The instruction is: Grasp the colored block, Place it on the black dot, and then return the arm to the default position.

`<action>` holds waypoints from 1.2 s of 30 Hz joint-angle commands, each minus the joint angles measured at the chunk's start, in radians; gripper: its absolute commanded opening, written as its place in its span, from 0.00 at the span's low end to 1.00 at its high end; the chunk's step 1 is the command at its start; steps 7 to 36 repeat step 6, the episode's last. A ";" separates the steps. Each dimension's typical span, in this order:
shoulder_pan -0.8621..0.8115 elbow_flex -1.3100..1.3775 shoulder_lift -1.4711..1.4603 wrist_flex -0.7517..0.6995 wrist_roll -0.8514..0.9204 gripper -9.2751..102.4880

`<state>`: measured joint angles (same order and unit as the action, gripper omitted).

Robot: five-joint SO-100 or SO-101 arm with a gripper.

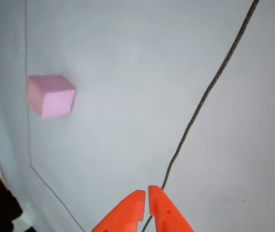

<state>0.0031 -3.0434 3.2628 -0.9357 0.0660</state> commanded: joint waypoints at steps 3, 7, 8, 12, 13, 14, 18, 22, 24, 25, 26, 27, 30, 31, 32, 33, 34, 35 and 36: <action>-0.011 0.006 0.008 -0.014 -0.017 0.08; -0.011 0.006 0.008 -0.014 -0.014 0.08; -0.011 0.006 0.008 -0.014 -0.014 0.08; -0.011 0.006 0.008 -0.014 -0.014 0.08; -0.011 0.006 0.008 -0.014 -0.014 0.08; -0.011 0.006 0.008 -0.014 -0.014 0.08; -0.011 0.006 0.008 -0.014 -0.014 0.08; -0.011 0.006 0.008 -0.014 -0.014 0.08; -0.011 0.006 0.008 -0.014 -0.014 0.08; -0.011 0.006 0.008 -0.014 -0.014 0.08; -0.011 0.006 0.008 -0.014 -0.014 0.08; -0.011 0.006 0.008 -0.014 -0.014 0.08; -0.011 0.006 0.008 -0.014 -0.014 0.08; -0.011 0.006 0.008 -0.014 -0.014 0.08; -0.011 0.006 0.008 -0.014 -0.014 0.08; -0.011 0.006 0.008 -0.014 -0.014 0.08; -0.011 0.006 0.008 -0.014 -0.014 0.08; -0.011 0.006 0.008 -0.014 -0.014 0.08; -0.011 0.006 0.008 -0.014 -0.014 0.08</action>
